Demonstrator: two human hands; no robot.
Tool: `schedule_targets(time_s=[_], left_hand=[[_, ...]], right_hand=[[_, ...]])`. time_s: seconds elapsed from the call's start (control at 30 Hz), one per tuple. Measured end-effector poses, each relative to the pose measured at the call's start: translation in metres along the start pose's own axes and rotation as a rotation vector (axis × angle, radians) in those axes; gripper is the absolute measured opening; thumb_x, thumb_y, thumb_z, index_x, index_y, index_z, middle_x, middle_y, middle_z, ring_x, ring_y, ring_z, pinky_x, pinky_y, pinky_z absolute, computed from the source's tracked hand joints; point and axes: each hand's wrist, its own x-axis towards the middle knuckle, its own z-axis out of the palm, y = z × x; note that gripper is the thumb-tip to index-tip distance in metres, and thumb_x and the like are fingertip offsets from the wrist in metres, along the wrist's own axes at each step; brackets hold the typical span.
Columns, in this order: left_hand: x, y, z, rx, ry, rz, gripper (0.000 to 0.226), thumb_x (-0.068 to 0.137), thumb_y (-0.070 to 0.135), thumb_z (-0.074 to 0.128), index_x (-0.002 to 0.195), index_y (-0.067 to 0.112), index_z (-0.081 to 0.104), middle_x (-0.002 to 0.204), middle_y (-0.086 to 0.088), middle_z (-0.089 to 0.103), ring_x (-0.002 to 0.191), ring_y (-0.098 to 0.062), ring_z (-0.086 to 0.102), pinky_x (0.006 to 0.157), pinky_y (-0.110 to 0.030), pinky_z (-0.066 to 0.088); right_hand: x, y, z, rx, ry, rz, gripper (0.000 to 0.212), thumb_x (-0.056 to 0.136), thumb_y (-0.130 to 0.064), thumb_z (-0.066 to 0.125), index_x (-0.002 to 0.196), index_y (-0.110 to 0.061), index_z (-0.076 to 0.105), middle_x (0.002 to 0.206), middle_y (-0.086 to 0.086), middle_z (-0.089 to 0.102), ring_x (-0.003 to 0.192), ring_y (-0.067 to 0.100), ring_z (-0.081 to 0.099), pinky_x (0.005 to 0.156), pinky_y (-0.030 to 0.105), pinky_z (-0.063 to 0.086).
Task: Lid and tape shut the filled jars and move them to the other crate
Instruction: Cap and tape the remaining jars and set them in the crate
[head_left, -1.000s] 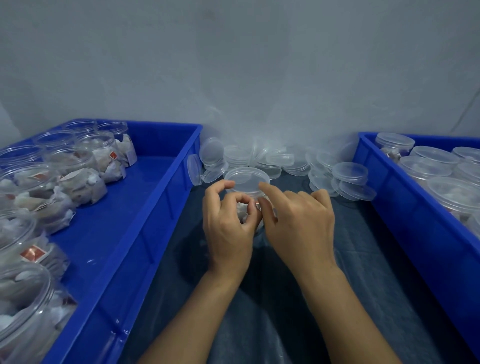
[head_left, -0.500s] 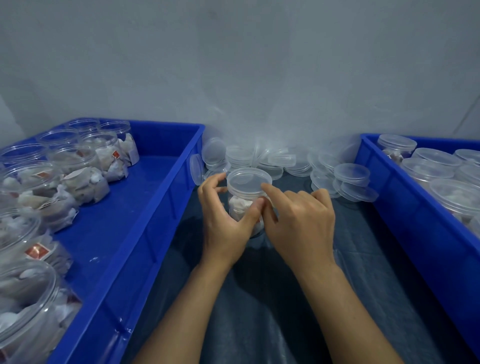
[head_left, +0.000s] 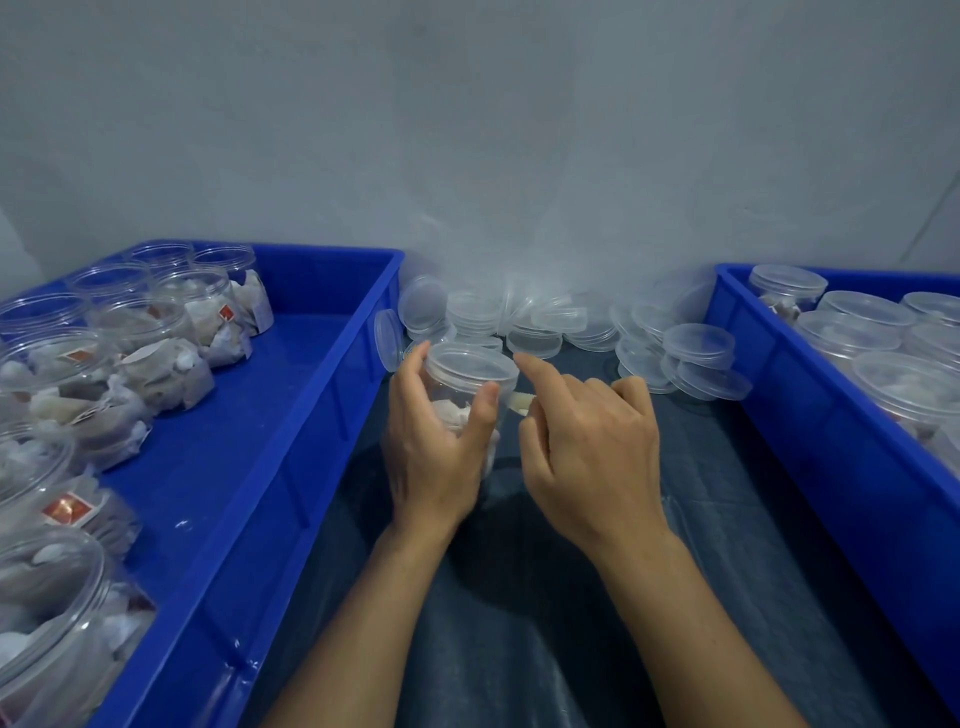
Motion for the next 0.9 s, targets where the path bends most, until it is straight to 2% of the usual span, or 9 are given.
schedule_targets(time_s=[0.1,0.17,0.27,0.3,0.4,0.47,0.73,0.9], left_hand=[[0.001,0.005,-0.002,0.019,0.019,0.005,0.081,0.086,0.071,0.059,0.148,0.020,0.045,0.139,0.002,0.059,0.115,-0.014,0.065,0.086,-0.024,0.052],[0.000,0.007,-0.001,0.007,0.009,0.002,0.082,0.085,0.070,0.061,0.146,0.017,0.047,0.137,0.000,0.059,0.111,-0.018,0.067,0.086,-0.021,0.051],[0.001,0.009,-0.001,0.009,0.002,0.025,0.079,0.087,0.068,0.061,0.144,0.014,0.049,0.133,-0.002,0.061,0.111,-0.016,0.064,0.086,-0.008,0.044],[0.001,0.010,-0.001,0.005,-0.002,0.024,0.078,0.087,0.068,0.061,0.143,0.014,0.050,0.132,-0.002,0.062,0.109,-0.016,0.065,0.086,-0.009,0.045],[0.001,0.012,0.000,-0.025,-0.012,-0.015,0.074,0.086,0.068,0.062,0.139,0.017,0.051,0.128,0.000,0.065,0.106,-0.022,0.069,0.088,-0.031,0.056],[0.001,0.014,-0.001,-0.038,-0.008,-0.031,0.072,0.086,0.068,0.062,0.137,0.018,0.053,0.126,0.001,0.067,0.107,-0.021,0.069,0.089,-0.040,0.057],[-0.001,0.021,-0.004,-0.061,-0.056,-0.113,0.074,0.082,0.071,0.060,0.135,0.020,0.055,0.122,0.005,0.066,0.111,-0.013,0.063,0.092,-0.046,0.056],[-0.002,0.024,-0.005,-0.029,-0.100,-0.119,0.075,0.080,0.075,0.058,0.135,0.024,0.054,0.123,0.008,0.065,0.110,-0.010,0.063,0.093,-0.045,0.056]], right_hand=[[0.000,0.000,-0.001,-0.030,-0.028,0.023,0.042,0.096,-0.023,0.048,0.135,-0.020,0.065,0.076,-0.007,0.063,0.067,0.021,0.053,0.076,0.040,0.037],[0.000,0.002,-0.001,-0.047,-0.044,0.045,0.042,0.097,-0.024,0.046,0.135,-0.021,0.065,0.078,-0.007,0.064,0.069,0.022,0.054,0.078,0.041,0.038],[0.001,0.005,-0.001,-0.076,-0.053,0.074,0.044,0.098,-0.027,0.044,0.136,-0.024,0.065,0.079,-0.008,0.063,0.071,0.022,0.054,0.079,0.040,0.037],[0.001,0.005,0.000,-0.085,-0.050,0.080,0.044,0.097,-0.028,0.044,0.136,-0.025,0.065,0.079,-0.008,0.063,0.072,0.021,0.053,0.080,0.040,0.036],[0.002,0.006,0.001,-0.096,-0.045,0.101,0.044,0.098,-0.030,0.044,0.136,-0.026,0.066,0.080,-0.008,0.064,0.073,0.021,0.053,0.081,0.039,0.036],[0.002,0.006,0.001,-0.091,-0.051,0.118,0.044,0.099,-0.030,0.044,0.137,-0.027,0.066,0.081,-0.008,0.065,0.074,0.021,0.054,0.081,0.039,0.036],[0.002,0.007,-0.002,-0.066,-0.126,0.157,0.045,0.100,-0.033,0.044,0.142,-0.033,0.062,0.083,-0.009,0.067,0.077,0.019,0.055,0.084,0.039,0.036],[0.001,0.009,-0.001,-0.078,-0.095,0.161,0.039,0.098,-0.032,0.050,0.131,-0.032,0.070,0.079,-0.006,0.071,0.072,0.023,0.058,0.080,0.041,0.035]])
